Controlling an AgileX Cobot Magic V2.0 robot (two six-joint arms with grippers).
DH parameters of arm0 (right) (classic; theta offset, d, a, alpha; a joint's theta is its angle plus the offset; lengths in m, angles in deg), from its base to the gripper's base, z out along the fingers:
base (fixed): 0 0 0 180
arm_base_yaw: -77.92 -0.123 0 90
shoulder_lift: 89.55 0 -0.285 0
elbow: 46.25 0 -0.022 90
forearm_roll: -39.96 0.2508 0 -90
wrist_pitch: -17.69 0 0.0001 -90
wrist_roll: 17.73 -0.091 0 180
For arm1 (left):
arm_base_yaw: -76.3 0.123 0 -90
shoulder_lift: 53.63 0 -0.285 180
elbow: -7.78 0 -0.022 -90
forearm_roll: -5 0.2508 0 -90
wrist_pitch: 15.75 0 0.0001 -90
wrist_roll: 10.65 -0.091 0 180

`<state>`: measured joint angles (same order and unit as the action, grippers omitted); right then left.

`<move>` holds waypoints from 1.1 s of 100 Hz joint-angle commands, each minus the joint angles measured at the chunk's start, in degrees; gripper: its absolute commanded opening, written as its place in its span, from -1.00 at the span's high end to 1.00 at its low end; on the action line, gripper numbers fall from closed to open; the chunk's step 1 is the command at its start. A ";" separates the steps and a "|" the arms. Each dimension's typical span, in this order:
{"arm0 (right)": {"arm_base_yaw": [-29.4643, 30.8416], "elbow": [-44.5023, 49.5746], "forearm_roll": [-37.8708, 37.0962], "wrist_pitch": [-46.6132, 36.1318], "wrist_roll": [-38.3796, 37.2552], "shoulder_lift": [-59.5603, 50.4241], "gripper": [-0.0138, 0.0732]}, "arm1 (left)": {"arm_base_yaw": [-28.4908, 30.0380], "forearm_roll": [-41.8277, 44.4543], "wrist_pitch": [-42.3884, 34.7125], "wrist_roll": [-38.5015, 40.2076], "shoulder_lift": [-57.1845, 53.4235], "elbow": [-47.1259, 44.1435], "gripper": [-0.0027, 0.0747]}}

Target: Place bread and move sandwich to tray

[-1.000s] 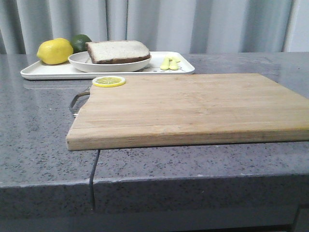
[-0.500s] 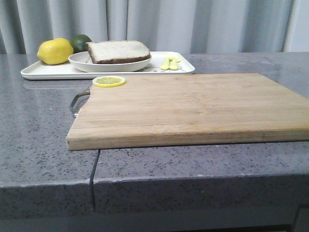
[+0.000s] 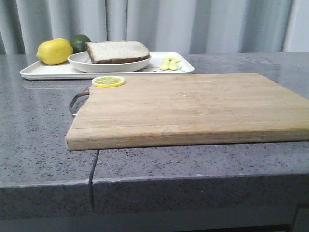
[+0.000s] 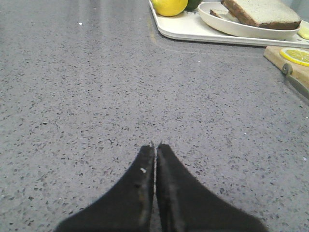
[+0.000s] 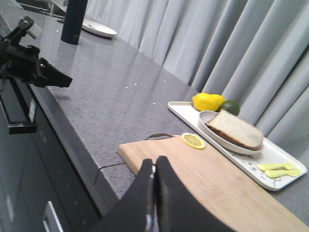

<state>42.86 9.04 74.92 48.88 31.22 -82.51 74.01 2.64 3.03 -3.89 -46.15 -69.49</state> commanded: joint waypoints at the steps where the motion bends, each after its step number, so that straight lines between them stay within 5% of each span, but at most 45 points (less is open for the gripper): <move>1: 2.20 0.05 -2.80 -9.76 -0.81 0.08 0.84 | 0.08 -0.11 -2.70 -0.26 -1.77 -0.85 0.98; 28: 14.64 9.39 -19.12 -34.01 -32.04 0.13 0.84 | 0.08 -0.11 -2.70 -0.26 -1.77 -0.85 0.98; 59: 27.79 20.06 -36.84 -40.20 -54.45 0.13 0.84 | 0.08 -0.11 -2.70 -0.26 -1.77 -0.85 0.98; 72: 31.13 23.78 -37.59 -41.06 -56.32 -0.21 0.84 | 0.08 -0.11 -2.70 -0.26 -1.77 -0.85 0.98; 110: 32.20 23.72 -38.80 -22.76 -56.32 -0.98 0.84 | 0.08 -0.11 -2.70 -0.26 -1.77 -0.85 0.98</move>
<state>74.65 32.56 36.94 25.82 -24.88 -82.51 74.01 2.64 3.03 -3.93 -46.15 -69.49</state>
